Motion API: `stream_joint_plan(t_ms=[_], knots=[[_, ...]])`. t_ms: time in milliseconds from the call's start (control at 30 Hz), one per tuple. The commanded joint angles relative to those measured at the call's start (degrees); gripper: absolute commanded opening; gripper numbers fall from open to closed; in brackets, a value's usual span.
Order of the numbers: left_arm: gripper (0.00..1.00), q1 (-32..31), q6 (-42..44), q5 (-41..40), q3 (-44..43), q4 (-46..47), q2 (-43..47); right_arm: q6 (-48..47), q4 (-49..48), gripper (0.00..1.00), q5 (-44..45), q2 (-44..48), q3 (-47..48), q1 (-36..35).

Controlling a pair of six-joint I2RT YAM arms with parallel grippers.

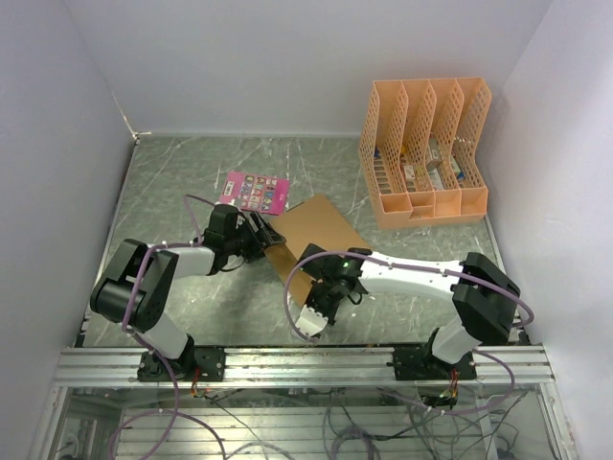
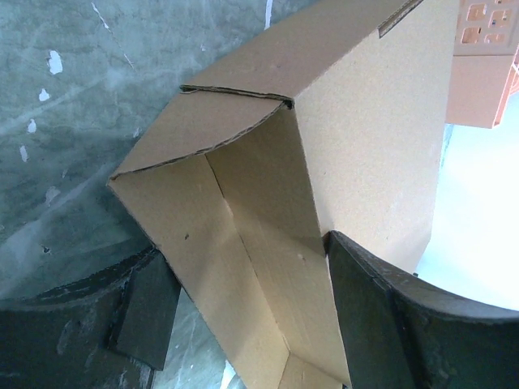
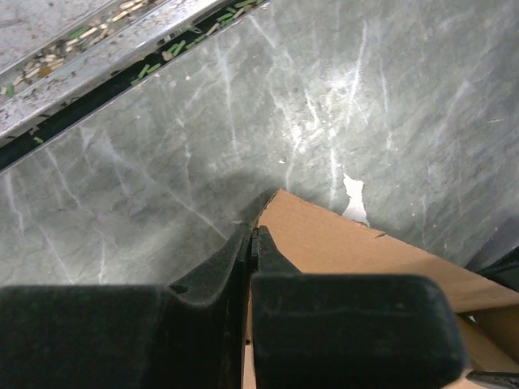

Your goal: Fold the paper box

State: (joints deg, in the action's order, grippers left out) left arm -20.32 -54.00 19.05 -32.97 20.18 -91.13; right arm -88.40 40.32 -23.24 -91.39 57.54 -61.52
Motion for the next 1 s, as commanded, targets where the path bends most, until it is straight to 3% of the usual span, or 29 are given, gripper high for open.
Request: stream_joint_plan(t_ms=[0,700,967], knots=[[0.78,1.16,3.68,-5.23,1.58,-9.29,-3.08,-3.51,1.51,0.00,-3.72,2.60,-2.21,1.31],[0.78,1.16,3.64,-5.36,1.01,-9.64,-3.56,-6.08,4.56,0.00,-8.33,1.78,-0.67,5.10],[0.78,1.16,3.76,-5.51,0.63,-10.25,-3.43,-11.47,12.11,0.00,-9.97,-2.12,4.14,6.48]])
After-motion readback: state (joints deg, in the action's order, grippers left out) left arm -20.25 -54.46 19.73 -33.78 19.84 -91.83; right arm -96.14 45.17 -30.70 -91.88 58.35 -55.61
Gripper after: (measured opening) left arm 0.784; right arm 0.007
